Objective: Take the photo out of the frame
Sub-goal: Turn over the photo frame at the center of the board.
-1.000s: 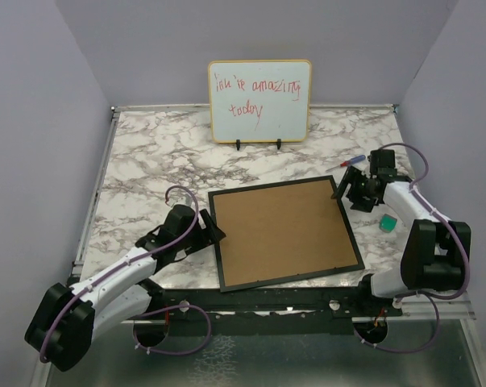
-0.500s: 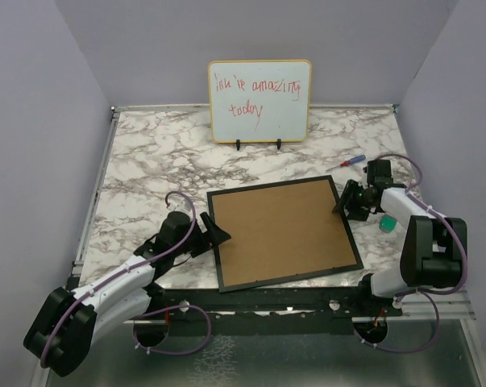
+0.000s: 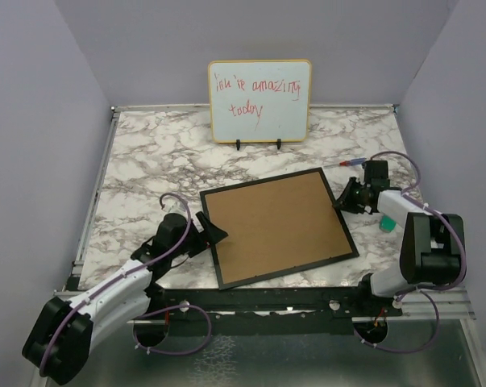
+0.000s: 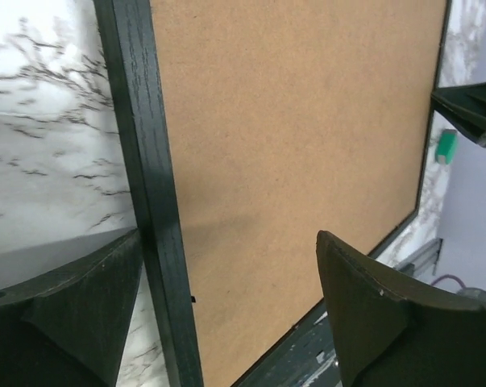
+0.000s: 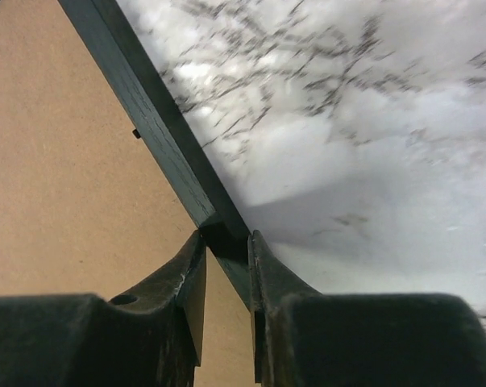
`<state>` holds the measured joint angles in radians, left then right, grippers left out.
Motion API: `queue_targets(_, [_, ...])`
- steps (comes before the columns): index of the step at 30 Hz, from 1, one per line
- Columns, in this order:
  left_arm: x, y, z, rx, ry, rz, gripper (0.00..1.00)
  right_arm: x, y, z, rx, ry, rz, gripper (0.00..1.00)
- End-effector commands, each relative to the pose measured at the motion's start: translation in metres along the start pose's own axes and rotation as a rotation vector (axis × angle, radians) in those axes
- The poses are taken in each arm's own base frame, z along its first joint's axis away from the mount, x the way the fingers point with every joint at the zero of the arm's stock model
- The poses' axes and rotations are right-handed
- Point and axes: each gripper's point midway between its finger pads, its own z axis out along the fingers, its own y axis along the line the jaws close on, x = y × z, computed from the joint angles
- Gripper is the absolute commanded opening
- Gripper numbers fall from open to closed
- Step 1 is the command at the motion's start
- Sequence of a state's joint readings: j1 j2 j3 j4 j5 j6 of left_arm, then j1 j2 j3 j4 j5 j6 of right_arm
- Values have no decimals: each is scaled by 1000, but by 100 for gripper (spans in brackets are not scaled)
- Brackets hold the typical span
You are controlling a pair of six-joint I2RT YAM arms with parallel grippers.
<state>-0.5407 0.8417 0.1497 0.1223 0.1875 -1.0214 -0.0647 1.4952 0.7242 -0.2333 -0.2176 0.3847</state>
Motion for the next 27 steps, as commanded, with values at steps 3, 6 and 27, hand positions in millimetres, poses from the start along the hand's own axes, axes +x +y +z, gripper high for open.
queue_targets(3, [-25, -8, -10, -109, -39, 114, 87, 55, 31, -18, -74, 191, 38, 33])
queue_targets(6, [-33, 2, -1, -178, -15, 161, 87, 46, 28, -25, -35, 150, 32, 59])
queue_targets(27, [-140, 59, -64, -576, -232, -31, 99, 152, 241, -127, -466, -44, -437, 67])
